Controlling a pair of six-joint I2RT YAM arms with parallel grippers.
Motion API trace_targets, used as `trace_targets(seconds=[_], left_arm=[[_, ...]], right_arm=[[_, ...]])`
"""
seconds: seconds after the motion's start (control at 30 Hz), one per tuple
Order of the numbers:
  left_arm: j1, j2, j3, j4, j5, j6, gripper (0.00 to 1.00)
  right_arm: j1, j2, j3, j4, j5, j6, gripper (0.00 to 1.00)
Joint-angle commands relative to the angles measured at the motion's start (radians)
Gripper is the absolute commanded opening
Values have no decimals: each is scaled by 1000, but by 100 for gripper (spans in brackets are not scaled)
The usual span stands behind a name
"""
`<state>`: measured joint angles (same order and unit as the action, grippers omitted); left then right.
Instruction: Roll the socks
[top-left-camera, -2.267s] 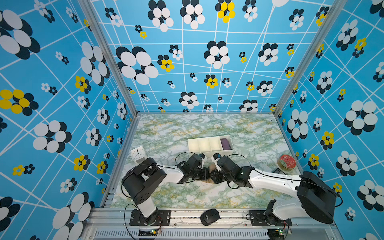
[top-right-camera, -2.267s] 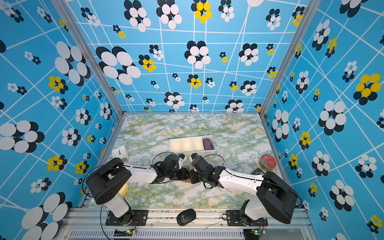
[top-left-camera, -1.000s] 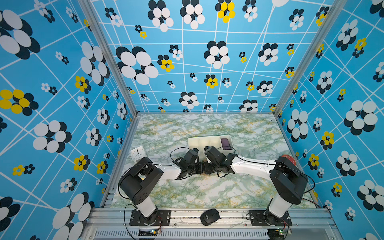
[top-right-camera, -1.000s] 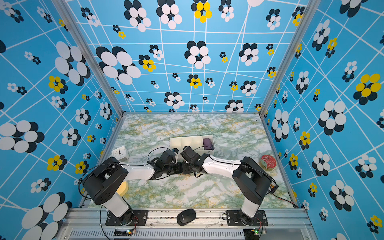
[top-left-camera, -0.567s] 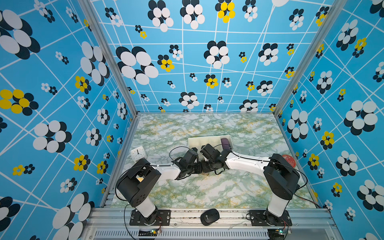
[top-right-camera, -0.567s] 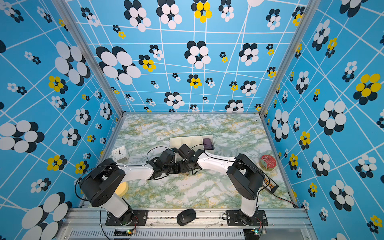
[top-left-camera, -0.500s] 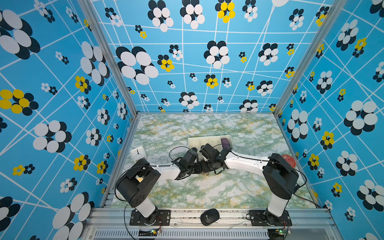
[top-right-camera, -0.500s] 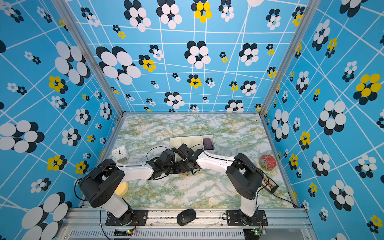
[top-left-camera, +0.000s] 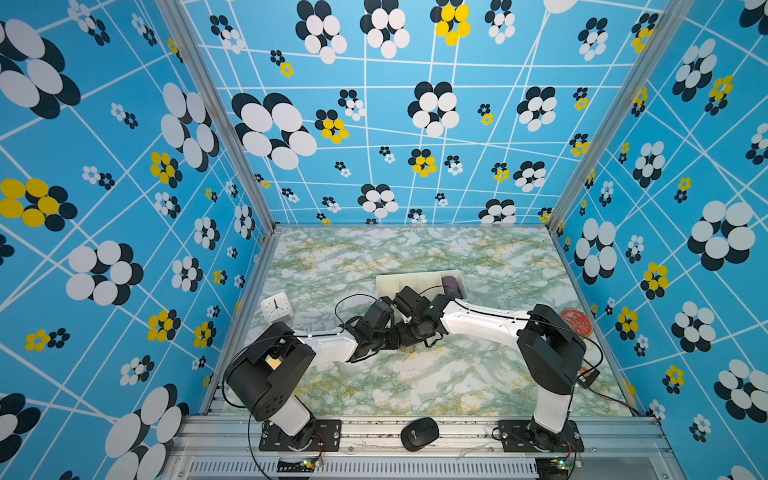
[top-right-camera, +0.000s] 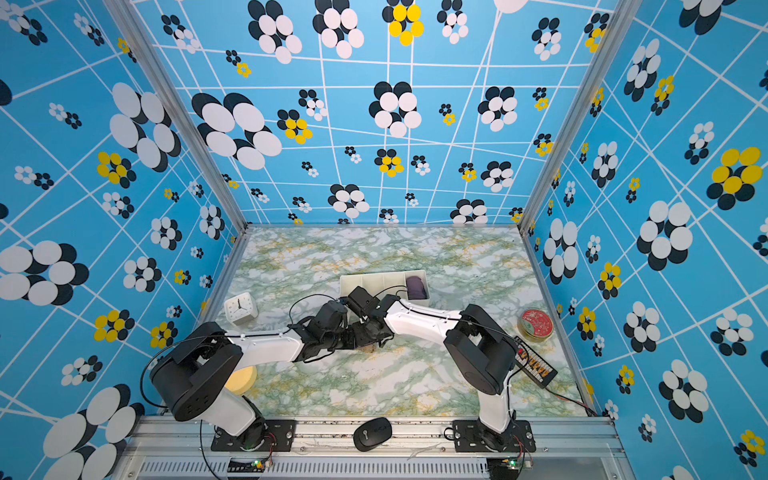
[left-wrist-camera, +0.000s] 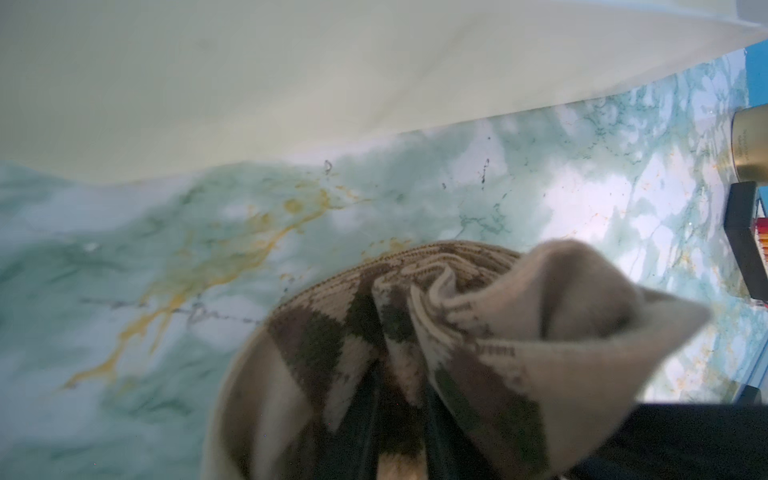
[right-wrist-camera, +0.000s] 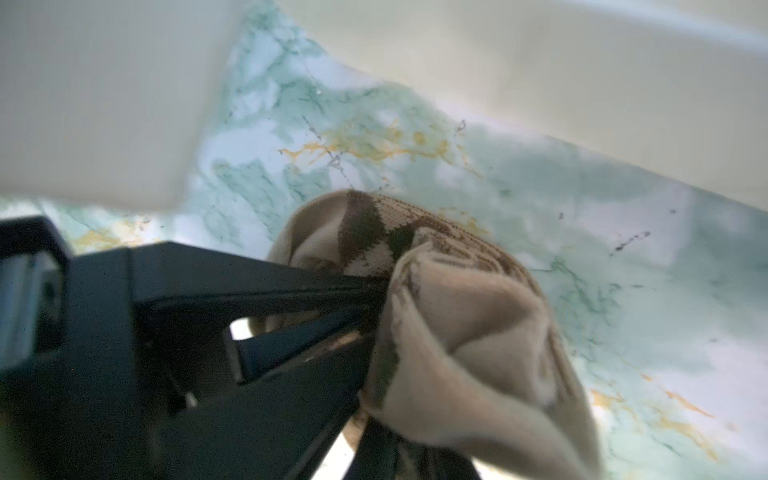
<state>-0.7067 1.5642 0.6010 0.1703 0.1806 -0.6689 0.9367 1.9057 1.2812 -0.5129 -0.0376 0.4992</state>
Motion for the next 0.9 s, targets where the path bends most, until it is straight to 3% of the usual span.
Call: trace_targets(seconds=[0.0, 0.17, 0.3, 0.43, 0.57, 0.73, 0.87], left_arm=[[-50, -29, -57, -137, 233, 16, 22], [-27, -46, -95, -96, 226, 13, 18], [3, -28, -167, 53, 239, -27, 17], [34, 2, -216, 147, 249, -59, 23], [49, -10, -236, 155, 229, -70, 39], [77, -80, -272, 146, 188, -81, 40], [90, -113, -272, 105, 185, -62, 34]], right_arm=[[49, 256, -97, 67, -107, -10, 12], [50, 259, -92, 63, -109, -14, 12], [49, 257, -92, 65, -109, -16, 12], [49, 257, -90, 65, -111, -20, 12], [49, 260, -88, 62, -115, -22, 12], [49, 263, -82, 62, -119, -25, 12], [50, 263, -76, 60, -120, -27, 12]])
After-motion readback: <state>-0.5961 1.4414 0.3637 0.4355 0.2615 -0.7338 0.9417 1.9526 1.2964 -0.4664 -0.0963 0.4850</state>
